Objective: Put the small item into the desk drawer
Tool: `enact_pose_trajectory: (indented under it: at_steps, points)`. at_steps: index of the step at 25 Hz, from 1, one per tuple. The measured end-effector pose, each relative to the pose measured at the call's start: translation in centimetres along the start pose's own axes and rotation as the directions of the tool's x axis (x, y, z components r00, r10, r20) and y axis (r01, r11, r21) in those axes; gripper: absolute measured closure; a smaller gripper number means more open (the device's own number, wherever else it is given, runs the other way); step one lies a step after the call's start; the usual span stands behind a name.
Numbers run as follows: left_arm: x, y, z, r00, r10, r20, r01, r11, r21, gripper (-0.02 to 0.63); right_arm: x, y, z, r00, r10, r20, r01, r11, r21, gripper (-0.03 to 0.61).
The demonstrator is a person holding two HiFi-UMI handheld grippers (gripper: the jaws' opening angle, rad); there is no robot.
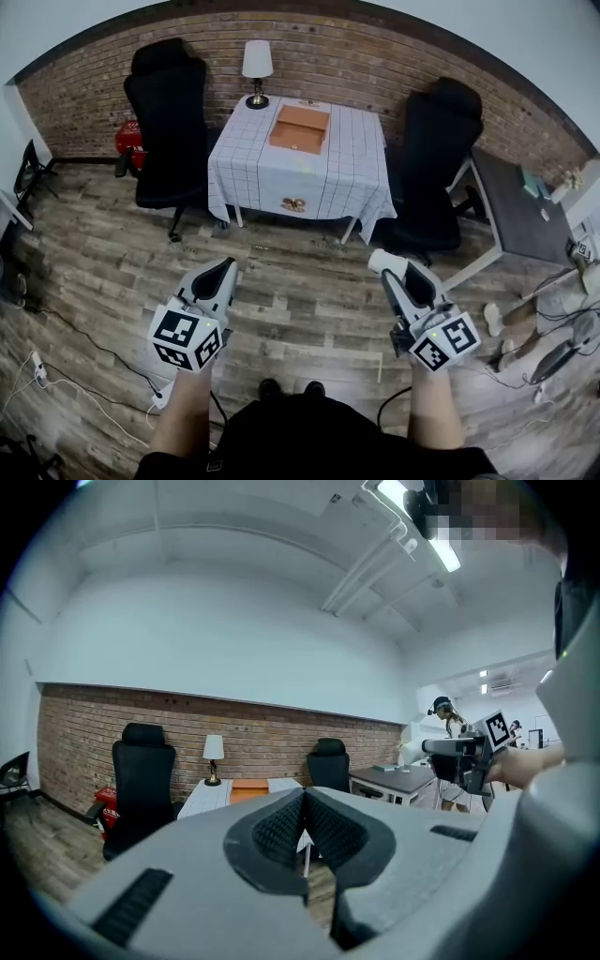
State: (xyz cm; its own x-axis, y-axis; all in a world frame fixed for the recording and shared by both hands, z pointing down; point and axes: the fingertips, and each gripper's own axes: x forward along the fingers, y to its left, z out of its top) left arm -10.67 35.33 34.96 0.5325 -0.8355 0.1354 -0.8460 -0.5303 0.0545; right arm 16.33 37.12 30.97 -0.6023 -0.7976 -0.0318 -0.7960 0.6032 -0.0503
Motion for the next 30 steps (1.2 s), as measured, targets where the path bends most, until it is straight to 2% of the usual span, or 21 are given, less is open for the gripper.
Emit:
enact_pose_trajectory:
  at_steps: [4,8,15,21,30]
  points:
    - [-1.3,0.7,0.4,1.0,-0.026,0.016,0.026,1.0,0.012,0.604,-0.1,1.5,0.5,1.0,0.004,0.025,-0.004,1.0,0.028,0.42]
    - [-1.8,1.2,0.3,0.999,-0.045,0.012,0.045,0.999,0.018,0.604,-0.6,2.1,0.3,0.999,-0.036,0.03,0.034,0.998,0.057,0.42]
    - [-0.1,2.7,-0.4,0.999,-0.045,-0.027,0.046,0.999,0.019,0.604,0.8,-0.2,-0.4,0.997,-0.073,0.03,0.07,0.992,0.103,0.419]
    - [4.6,4.1,-1.3,0.996,-0.033,-0.084,0.034,0.999,0.016,0.604,4.8,-5.2,-2.4,0.998,-0.066,0.015,0.063,0.988,0.142,0.419]
    - [17.0,7.2,-1.6,0.99,-0.022,-0.136,0.021,1.0,-0.009,0.604,13.2,-16.4,-4.5,0.999,-0.037,0.0,0.037,0.98,0.194,0.417]
